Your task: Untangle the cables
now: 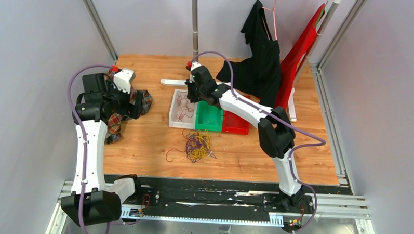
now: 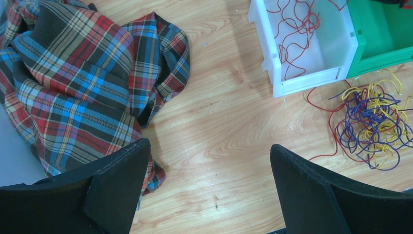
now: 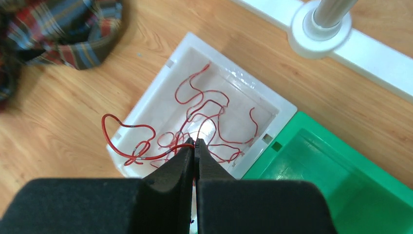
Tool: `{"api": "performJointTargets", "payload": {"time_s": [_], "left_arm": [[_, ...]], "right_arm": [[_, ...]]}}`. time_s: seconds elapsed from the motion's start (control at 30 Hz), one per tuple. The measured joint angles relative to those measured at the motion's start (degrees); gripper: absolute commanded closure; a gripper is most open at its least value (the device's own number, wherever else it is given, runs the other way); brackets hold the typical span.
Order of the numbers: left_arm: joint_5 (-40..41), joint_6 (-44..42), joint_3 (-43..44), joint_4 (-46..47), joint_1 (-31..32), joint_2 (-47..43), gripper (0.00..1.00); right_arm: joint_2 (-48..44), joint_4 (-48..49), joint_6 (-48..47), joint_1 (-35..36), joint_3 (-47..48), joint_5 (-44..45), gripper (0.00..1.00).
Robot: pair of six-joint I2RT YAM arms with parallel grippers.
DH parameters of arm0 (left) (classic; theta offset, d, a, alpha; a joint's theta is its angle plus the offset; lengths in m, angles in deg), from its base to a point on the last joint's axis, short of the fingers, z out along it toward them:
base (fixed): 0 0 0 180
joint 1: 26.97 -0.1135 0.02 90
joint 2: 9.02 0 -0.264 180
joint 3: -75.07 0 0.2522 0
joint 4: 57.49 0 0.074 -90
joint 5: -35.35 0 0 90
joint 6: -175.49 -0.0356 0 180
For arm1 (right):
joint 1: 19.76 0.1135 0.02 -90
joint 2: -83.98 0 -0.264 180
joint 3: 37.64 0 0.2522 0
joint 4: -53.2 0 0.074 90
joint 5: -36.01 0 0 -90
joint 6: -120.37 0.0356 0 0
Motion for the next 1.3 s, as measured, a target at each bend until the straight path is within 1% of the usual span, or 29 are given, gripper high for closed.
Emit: {"api": "performJointTargets", "payload": {"time_s": [0.23, 0.27, 0.3, 0.37, 0.4, 0.43, 0.47, 0.5, 0.53, 0.63, 0.73, 0.87, 0.97, 1.0, 1.03, 1.07, 1.1, 1.2, 1.23, 1.3], "left_arm": [[-0.63, -0.72, 0.0, -0.85, 0.0, 0.61, 0.02], [-0.83, -1.05, 0.0, -1.03, 0.0, 0.61, 0.02], [-1.09, -1.4, 0.0, -1.22, 0.0, 0.61, 0.02], [-1.79, -2.19, 0.0, -2.08, 0.0, 0.63, 0.02], [-2.25, -2.73, 0.0, -2.6, 0.0, 0.66, 0.02], [-2.73, -3.28, 0.0, -3.17, 0.0, 0.68, 0.02], [-3.26, -3.96, 0.0, -3.87, 0.0, 0.76, 0.02], [-3.76, -4.61, 0.0, -4.39, 0.0, 0.85, 0.02], [-4.28, -5.38, 0.0, -5.09, 0.0, 0.96, 0.02], [-6.03, -7.78, -0.15, -6.88, 0.0, 1.16, 0.02], [-7.28, -10.43, -1.68, -7.98, 0.57, 1.09, 0.02], [-7.28, -13.07, -4.42, -9.6, 4.0, 1.16, 0.02], [-7.69, -13.44, -4.5, -10.27, 4.61, 1.27, 0.01], [-7.78, -13.57, -4.5, -10.32, 4.61, 1.27, 0.02], [-7.87, -13.68, -4.5, -10.34, 4.61, 1.27, 0.02], [-8.09, -13.99, -4.5, -10.36, 4.66, 1.27, 0.02], [-8.24, -14.27, -4.5, -10.36, 4.87, 1.25, 0.02], [-8.11, -15.32, -6.51, -9.7, 7.76, 0.66, 0.02], [-8.15, -15.65, -7.43, -9.75, 9.11, 0.48, 0.02], [-8.13, -16.72, -9.97, -9.94, 13.44, 0.5, 0.01]], "right_arm": [[8.57, -7.54, -4.52, 1.77, 8.92, 3.61, 0.99], [9.55, -8.33, -5.16, 2.01, 9.86, 4.13, 0.96], [10.25, -8.92, -5.62, 2.19, 10.36, 4.5, 0.89], [11.15, -10.14, -6.19, 2.43, 10.93, 5.07, 0.71], [11.28, -10.93, -6.86, 2.45, 10.95, 5.35, 0.59], [11.28, -11.61, -6.8, 2.47, 10.95, 5.35, 0.54], [11.21, -11.74, -7.13, 2.47, 10.99, 5.2, 0.43], [10.99, -11.8, -7.26, 2.49, 11.06, 5.18, 0.39], [10.69, -12.09, -7.26, 2.47, 11.06, 5.16, 0.37], [9.11, -12.57, -7.65, 2.47, 11.1, 4.74, 0.36], [6.82, -12.87, -8.02, 2.47, 11.08, 4.61, 0.38], [2.23, -12.37, -8.48, 2.47, 10.51, 4.46, 0.39], [-0.79, -11.02, -8.79, 2.47, 9.55, 4.44, 0.39], [-1.22, -10.45, -8.85, 2.47, 9.55, 4.28, 0.4], [-1.38, -9.75, -8.85, 2.47, 9.55, 4.13, 0.46], [-1.38, -9.14, -8.83, 2.47, 9.57, 3.74, 0.49], [-1.25, -8.92, -8.61, 2.45, 9.57, 3.15, 0.5], [-1.31, -7.85, -8.35, 2.43, 8.11, 1.62, 0.45], [-1.97, -6.64, -8.09, 2.43, 6.05, 1.03, 0.43], [-6.19, -3.98, -6.99, 2.43, -2.73, 0.04, 0.41]]}}
